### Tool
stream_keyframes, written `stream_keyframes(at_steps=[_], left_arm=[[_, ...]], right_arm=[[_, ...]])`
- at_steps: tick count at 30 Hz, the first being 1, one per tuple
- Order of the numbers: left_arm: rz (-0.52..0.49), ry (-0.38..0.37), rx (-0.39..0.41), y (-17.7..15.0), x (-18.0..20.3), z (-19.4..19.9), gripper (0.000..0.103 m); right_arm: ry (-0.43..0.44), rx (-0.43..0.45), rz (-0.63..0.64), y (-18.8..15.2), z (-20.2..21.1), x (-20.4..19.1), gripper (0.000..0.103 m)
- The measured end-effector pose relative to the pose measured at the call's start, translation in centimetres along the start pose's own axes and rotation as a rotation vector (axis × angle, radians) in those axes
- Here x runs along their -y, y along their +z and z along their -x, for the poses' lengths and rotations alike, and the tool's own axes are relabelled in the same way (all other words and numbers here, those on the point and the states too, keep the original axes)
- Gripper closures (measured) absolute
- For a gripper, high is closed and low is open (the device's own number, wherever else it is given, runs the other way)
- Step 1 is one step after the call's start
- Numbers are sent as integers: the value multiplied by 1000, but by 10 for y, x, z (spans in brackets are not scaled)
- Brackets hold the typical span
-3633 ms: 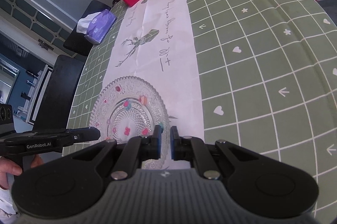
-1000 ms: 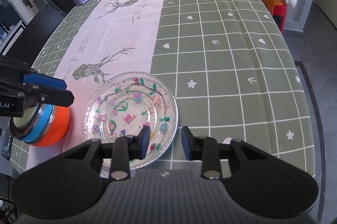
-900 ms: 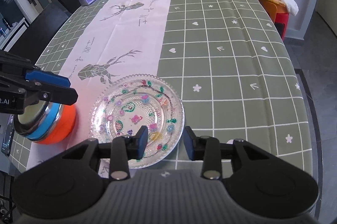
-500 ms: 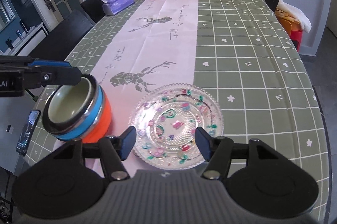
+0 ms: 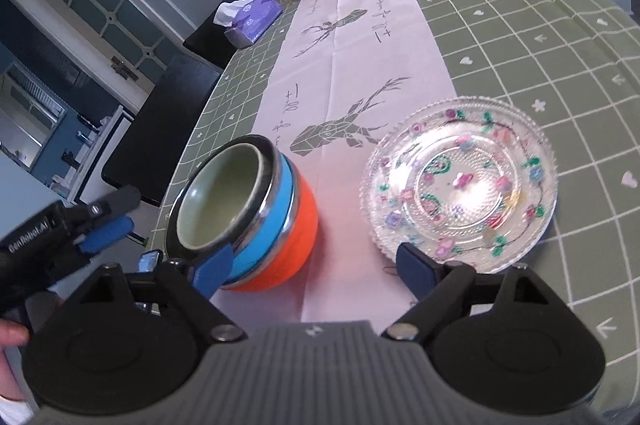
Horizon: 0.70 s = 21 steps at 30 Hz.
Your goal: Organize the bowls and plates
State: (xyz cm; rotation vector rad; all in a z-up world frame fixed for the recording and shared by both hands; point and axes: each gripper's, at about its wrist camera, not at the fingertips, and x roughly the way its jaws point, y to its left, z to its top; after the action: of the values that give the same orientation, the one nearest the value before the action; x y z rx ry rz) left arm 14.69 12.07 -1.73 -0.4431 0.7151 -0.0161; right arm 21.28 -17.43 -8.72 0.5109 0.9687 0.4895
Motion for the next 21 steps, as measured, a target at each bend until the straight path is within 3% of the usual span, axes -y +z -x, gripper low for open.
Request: stream_keyframes(at_steps=[8,11,21], left_arm=[[185,-40,-97,-9,-30,-24,17],[177,-34,-129,-6,-30,-36,17],[110,-65,-306,3,-26,-69,17]], right_arm=[[8,-49,-81,12,-29,-4,13],[28,-82,-98,17,-40,-8,12],[-34,-239,-30,43,-73,-21,15]])
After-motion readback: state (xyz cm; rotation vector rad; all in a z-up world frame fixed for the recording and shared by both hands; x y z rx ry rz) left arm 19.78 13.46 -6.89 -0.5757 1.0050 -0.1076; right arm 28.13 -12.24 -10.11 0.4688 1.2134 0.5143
